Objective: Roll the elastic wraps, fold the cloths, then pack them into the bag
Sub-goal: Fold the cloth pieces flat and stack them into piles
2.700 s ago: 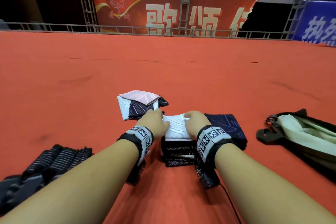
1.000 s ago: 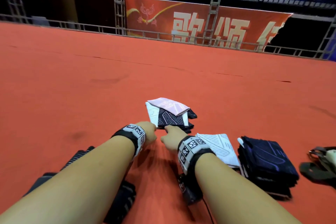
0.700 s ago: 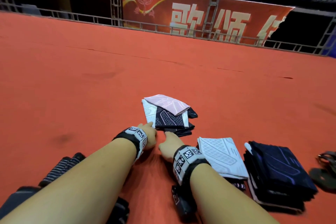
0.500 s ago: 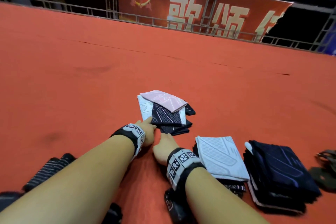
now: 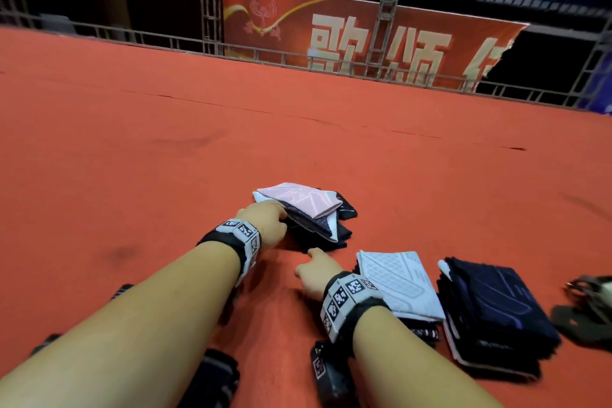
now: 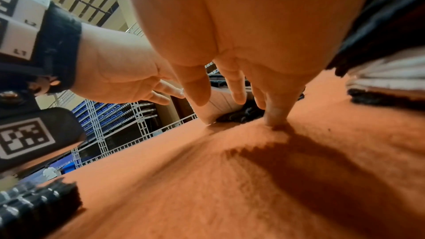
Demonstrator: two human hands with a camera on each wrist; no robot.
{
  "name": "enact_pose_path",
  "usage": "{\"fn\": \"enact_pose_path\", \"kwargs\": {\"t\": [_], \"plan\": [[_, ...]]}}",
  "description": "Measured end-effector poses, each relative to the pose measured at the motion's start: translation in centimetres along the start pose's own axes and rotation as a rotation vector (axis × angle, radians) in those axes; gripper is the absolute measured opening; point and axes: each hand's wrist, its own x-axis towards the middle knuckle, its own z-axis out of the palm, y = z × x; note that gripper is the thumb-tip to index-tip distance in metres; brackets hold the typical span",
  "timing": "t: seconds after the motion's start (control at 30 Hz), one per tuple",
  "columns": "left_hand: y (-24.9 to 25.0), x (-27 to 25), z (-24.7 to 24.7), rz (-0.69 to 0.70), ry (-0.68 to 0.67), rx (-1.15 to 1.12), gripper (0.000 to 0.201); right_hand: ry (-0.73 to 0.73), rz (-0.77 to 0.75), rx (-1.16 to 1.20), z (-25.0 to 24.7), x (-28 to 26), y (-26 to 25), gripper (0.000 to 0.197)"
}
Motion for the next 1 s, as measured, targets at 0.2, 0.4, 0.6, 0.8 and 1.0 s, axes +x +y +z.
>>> {"fn": "enact_pose_path", "kwargs": {"t": [0.2,0.4,0.6,0.8,1.0], "plan": [[0.8,-4.0,-2.3,0.055,0.05,-0.006,0.048,0.046,-0.038,-0.001,-1.8,-3.3,-1.4,0.051],[1.4,-6.6,-3.7,0.147,0.087,-0.142,0.036,0.13,-0.019,0.038,-3.0,-5.6,-1.9,0.055],[1.5,-8.8,-4.7,0.146,0.083,-0.307,0.03,0.324,-0.021,0.204,-3.6,-5.7,-1.7,0.086],[-0.2,-9.8,-4.7,0.118,0.093,-0.491,0.021,0.293,-0.105,0.086,-4.4,-5.4,-2.0,0.004],[0.1,-10.7,-3.7,0.091,0.034,-0.59,0.048,0.334,-0.222,0.307,-6.8,-7.6,-2.3,0.022]]}}
